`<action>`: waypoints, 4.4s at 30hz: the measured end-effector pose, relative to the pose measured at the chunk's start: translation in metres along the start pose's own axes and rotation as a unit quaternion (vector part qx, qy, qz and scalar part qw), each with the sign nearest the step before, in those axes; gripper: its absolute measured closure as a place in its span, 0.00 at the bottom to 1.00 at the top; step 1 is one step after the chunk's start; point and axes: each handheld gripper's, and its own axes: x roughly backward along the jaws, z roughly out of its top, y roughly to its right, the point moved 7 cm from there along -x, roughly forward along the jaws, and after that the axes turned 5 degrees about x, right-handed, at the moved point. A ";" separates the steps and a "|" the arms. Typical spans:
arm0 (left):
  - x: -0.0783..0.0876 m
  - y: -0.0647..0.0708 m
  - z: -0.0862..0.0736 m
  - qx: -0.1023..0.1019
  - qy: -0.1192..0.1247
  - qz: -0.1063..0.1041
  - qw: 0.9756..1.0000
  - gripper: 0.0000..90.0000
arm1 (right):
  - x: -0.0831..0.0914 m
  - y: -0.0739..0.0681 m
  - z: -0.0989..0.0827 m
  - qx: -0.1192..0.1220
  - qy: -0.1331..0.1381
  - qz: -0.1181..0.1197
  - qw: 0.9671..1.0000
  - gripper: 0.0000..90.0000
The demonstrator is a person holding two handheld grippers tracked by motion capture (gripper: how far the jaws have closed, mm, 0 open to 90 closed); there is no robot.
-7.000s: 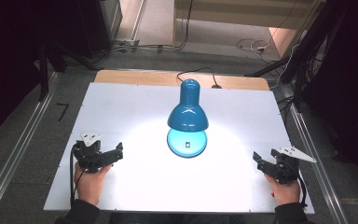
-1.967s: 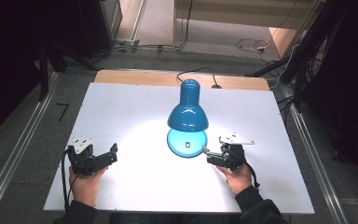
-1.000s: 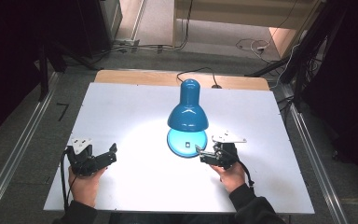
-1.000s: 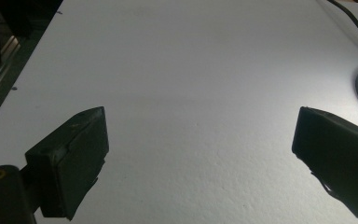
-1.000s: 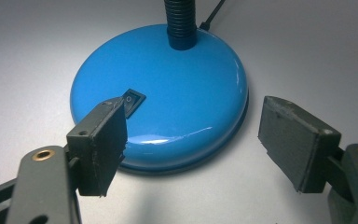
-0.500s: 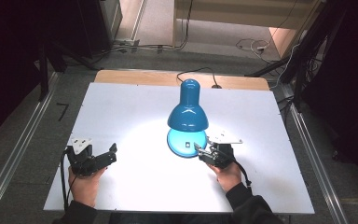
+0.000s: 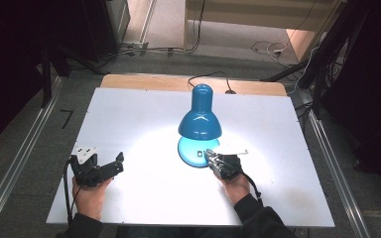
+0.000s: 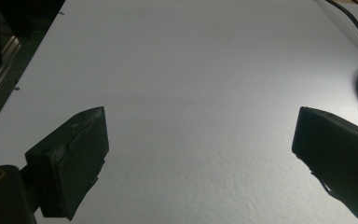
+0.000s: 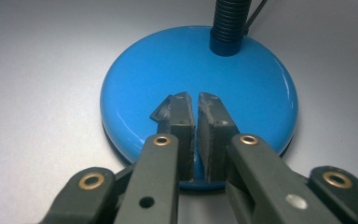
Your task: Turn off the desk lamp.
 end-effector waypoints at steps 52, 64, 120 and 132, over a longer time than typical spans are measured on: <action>0.000 0.000 -0.001 -0.002 -0.003 -0.001 1.000 0.05 | -0.015 -0.007 0.005 -0.013 0.009 0.010 1.000 0.98; 0.000 0.000 -0.002 -0.004 -0.006 0.001 1.000 0.05 | -0.015 -0.007 0.005 -0.008 0.009 0.006 1.000 0.98; -0.001 -0.002 -0.002 0.002 -0.006 0.000 1.000 0.05 | 0.011 0.042 0.010 -0.057 -0.005 0.010 0.998 0.44; -0.002 -0.001 -0.002 0.000 -0.008 0.002 1.000 0.05 | 0.027 0.055 -0.003 -0.057 -0.009 0.005 0.998 0.33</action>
